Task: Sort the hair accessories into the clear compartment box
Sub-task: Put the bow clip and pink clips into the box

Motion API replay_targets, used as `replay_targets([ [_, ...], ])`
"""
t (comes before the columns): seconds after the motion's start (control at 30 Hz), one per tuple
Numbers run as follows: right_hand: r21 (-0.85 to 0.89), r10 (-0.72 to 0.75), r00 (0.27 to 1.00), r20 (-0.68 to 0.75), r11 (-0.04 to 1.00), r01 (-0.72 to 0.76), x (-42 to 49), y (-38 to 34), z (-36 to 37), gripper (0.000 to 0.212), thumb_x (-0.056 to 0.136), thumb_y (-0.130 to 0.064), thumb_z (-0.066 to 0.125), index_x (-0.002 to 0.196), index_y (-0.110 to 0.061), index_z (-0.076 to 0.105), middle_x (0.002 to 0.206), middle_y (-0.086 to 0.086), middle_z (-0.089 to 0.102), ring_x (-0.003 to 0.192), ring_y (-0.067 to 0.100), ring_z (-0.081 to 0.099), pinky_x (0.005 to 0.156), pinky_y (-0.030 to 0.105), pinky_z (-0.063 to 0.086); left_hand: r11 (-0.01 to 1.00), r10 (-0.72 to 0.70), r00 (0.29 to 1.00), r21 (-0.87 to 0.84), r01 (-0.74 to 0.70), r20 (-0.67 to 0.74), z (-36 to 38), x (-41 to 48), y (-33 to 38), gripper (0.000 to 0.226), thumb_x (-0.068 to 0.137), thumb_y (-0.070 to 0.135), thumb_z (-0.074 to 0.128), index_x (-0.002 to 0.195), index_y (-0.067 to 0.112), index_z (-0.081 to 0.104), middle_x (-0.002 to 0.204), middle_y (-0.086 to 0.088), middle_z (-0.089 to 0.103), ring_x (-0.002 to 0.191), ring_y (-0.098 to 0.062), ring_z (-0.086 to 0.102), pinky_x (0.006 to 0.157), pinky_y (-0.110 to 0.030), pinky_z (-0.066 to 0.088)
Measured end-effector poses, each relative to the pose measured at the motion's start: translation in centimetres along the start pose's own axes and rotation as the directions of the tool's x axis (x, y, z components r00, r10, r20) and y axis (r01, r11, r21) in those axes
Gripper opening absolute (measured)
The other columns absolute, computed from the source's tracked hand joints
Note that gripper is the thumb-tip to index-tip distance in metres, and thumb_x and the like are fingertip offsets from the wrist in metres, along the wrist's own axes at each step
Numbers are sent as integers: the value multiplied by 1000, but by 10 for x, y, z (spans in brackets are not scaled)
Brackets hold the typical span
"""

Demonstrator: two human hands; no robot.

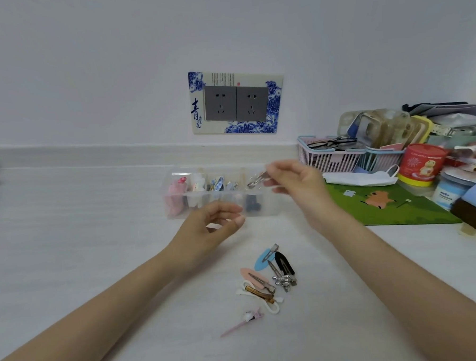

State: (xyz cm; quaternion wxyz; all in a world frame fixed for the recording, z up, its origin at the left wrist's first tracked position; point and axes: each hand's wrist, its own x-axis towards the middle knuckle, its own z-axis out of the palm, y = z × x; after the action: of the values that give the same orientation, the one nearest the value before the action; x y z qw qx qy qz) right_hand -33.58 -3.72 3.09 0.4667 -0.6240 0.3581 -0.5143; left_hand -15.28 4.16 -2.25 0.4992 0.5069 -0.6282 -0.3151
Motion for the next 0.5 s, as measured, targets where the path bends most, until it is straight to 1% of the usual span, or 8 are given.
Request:
replay_targets([
  [0.07,-138,-77,994,-81,988,65,22,-4,-15,11,84,-9,66,95,-10,62,76,1,70,56,-2,65,57,11,50,998,7,1000,58,-8,14,-1,-1,-4,17,82,32,65,99,28,66,98,1,70,93,-9,63,80,-23,49],
  [0.13,-263,-104,991,-82,962,79,41,-1,-25,13,84,-10,67,95,-8,60,77,7,70,58,1,64,58,9,47,992,3,999,127,-8,37,-1,-1,-8,16,85,30,64,100,29,65,96,6,69,93,-4,62,81,-23,48],
  [0.23,-410,-66,998,23,909,69,59,8,-33,13,84,-12,68,95,-6,64,86,15,72,67,8,62,68,16,47,984,-3,998,176,-7,56,-1,-1,-11,16,85,29,64,101,28,65,97,8,69,93,-1,61,83,-28,48],
  [0.27,-449,-48,997,64,891,72,63,12,-34,14,83,-13,68,95,-6,65,87,16,72,70,8,62,70,14,46,984,-4,998,176,-7,59,0,-1,-11,15,84,29,65,99,28,65,97,7,69,92,-1,61,82,-27,47],
  [0.3,-480,-32,994,103,874,78,65,15,-34,15,83,-15,68,95,-6,66,88,17,73,74,9,62,70,10,44,983,-2,998,185,-10,67,2,-2,-11,15,83,31,66,98,30,66,96,7,69,91,0,60,80,-24,46],
  [0.37,-523,-22,987,159,846,103,65,21,-33,17,84,-14,68,98,-5,68,90,19,73,80,11,62,66,2,40,973,2,995,230,-25,97,6,-3,-10,15,81,35,68,96,32,67,94,11,69,89,2,58,78,-17,44],
  [0.4,-545,-32,986,166,830,119,64,25,-32,17,84,-14,68,98,-5,68,92,18,73,80,12,60,66,2,39,966,3,993,256,-32,115,8,-3,-10,16,80,36,68,96,32,67,94,13,69,89,1,57,79,-15,43],
  [0.5,-622,-143,982,125,760,190,58,29,-35,13,85,-16,66,97,-11,68,101,4,70,82,14,56,70,15,40,948,15,988,311,-63,156,14,-6,-9,18,78,37,71,96,32,68,98,15,68,95,-2,56,84,-15,43],
])
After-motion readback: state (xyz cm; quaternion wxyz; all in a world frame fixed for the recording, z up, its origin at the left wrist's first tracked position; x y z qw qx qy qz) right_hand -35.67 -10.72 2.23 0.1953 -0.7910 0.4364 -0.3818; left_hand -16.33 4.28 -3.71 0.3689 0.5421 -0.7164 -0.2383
